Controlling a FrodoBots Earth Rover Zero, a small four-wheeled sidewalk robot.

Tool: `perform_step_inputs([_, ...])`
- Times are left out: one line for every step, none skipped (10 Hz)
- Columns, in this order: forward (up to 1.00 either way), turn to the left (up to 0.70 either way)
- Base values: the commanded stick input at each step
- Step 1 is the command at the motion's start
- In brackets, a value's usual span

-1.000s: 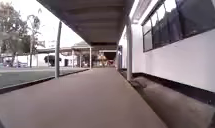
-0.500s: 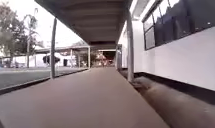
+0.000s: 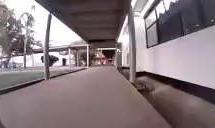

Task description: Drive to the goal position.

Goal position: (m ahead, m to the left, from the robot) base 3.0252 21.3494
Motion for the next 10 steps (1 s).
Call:
perform_step_inputs([0.7, 0.0])
perform_step_inputs([0.7, 0.0])
perform_step_inputs([0.7, 0.0])
perform_step_inputs([0.7, 0.0])
perform_step_inputs([0.7, 0.0])
perform_step_inputs([0.7, 0.0])
perform_step_inputs([0.7, 0.0])
perform_step_inputs([0.7, 0.0])
perform_step_inputs([0.7, 0.0])
perform_step_inputs([0.7, 0.0])
